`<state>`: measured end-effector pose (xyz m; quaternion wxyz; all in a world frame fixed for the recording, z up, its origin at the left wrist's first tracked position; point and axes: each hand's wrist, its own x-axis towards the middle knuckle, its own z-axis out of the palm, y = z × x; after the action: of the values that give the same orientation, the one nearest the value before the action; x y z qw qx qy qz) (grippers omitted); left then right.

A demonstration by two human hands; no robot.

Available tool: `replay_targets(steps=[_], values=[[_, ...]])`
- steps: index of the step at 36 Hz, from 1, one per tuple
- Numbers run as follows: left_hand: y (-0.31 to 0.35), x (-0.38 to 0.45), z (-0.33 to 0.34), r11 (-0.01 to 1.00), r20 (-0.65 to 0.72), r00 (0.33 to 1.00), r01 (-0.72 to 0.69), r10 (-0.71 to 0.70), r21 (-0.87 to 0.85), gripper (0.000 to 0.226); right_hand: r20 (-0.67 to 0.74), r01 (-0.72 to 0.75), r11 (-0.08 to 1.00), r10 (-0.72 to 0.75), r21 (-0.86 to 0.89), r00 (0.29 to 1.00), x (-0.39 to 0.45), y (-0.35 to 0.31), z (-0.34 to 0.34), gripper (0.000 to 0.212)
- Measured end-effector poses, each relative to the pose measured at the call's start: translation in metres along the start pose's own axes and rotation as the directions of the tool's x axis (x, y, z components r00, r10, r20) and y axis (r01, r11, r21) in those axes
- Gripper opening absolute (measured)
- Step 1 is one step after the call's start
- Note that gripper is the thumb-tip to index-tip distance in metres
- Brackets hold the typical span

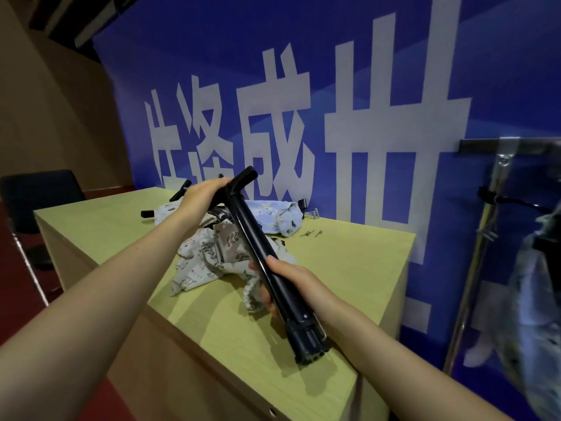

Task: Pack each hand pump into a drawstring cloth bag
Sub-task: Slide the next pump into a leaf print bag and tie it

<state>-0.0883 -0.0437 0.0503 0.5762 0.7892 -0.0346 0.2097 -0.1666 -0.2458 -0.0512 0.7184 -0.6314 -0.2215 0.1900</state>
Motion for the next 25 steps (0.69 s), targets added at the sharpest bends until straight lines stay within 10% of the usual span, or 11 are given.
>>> replay_targets(steps=[25], values=[[-0.016, 0.007, -0.018, 0.979, 0.114, 0.992, 0.07, -0.048, -0.193, 0.026, -0.014, -0.015, 1.0, 0.015, -0.008, 1.0, 0.001, 0.005, 0.0, 0.08]])
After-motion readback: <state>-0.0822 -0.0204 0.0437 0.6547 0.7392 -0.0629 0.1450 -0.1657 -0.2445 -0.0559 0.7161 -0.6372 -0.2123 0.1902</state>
